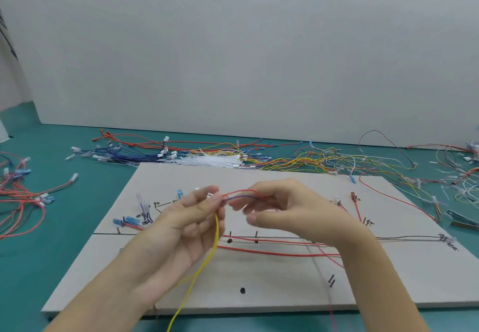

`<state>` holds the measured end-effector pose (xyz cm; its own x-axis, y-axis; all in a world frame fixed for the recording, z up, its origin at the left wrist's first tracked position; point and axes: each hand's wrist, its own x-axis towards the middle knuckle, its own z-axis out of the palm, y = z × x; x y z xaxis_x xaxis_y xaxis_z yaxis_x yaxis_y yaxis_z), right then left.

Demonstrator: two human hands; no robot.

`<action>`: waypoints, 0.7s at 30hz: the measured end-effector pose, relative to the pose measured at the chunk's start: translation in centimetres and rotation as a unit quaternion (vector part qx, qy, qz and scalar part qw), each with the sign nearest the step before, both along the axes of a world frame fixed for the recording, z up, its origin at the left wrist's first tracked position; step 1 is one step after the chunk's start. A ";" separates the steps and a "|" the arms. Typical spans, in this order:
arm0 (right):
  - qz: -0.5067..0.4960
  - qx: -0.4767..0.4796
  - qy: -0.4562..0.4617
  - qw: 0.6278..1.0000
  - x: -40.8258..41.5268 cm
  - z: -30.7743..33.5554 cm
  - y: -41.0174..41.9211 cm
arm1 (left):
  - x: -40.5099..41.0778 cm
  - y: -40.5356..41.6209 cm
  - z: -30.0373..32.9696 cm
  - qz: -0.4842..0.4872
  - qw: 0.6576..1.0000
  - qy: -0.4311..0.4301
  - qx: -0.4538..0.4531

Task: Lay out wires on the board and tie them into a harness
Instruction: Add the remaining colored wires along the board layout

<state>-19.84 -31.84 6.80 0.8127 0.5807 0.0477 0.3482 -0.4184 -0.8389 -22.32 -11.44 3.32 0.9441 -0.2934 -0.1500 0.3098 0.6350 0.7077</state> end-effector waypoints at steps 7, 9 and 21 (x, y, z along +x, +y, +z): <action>-0.038 0.163 0.130 0.977 1.3 -2.4 -1.2 | 0.8 1.1 0.5 0.106 0.989 0.020 -0.105; -0.031 0.144 0.108 0.983 1.0 -2.4 -0.5 | 0.7 0.7 0.2 0.131 0.991 -0.017 -0.024; -0.216 0.112 -0.235 0.941 -1.4 -2.6 3.6 | 1.5 0.5 0.6 0.175 0.958 -0.164 0.159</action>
